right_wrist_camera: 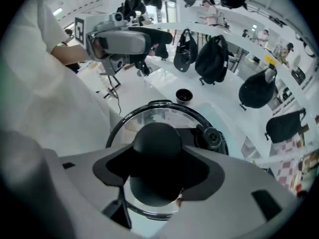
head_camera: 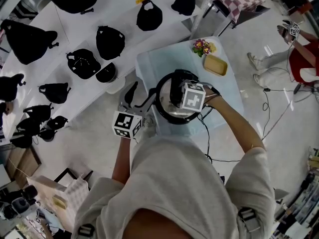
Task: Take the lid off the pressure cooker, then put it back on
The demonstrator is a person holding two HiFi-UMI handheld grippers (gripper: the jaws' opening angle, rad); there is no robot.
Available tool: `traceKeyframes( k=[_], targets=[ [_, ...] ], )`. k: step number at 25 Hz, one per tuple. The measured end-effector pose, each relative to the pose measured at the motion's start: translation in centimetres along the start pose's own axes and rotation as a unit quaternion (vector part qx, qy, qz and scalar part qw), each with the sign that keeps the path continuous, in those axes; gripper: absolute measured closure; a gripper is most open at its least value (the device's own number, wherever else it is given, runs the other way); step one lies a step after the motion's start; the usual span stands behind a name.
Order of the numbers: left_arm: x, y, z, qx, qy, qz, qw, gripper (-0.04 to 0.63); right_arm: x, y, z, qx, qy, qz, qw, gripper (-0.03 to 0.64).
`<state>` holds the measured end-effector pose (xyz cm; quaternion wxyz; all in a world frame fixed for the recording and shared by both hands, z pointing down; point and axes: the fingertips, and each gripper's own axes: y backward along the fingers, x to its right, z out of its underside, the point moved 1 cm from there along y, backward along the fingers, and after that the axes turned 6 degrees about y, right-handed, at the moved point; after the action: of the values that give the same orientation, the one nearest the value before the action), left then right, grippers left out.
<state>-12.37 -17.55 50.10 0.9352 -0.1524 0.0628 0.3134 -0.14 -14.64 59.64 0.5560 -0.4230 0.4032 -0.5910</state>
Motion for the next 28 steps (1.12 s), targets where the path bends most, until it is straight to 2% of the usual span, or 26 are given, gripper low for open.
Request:
traceKeyframes(
  k=[3, 17, 24, 28],
  targets=[
    [-0.3, 0.1, 0.0, 0.000, 0.001, -0.004, 1.0000, 0.264, -0.2, 0.0, 0.0, -0.004, 0.028, -0.010, 1.000, 0.342],
    [0.2, -0.8, -0.4, 0.002, -0.005, 0.007, 1.0000, 0.264, 0.0, 0.5, 0.0, 0.015, 0.005, 0.002, 1.000, 0.325],
    [0.2, -0.8, -0.8, 0.002, -0.009, 0.008, 0.9999, 0.264, -0.1, 1.9, -0.4, 0.037, -0.013, 0.024, 0.999, 0.322],
    [0.1, -0.9, -1.0, 0.004, -0.013, 0.007, 0.9999, 0.264, 0.4, 3.2, -0.6, 0.081, -0.046, 0.061, 0.994, 0.328]
  ],
)
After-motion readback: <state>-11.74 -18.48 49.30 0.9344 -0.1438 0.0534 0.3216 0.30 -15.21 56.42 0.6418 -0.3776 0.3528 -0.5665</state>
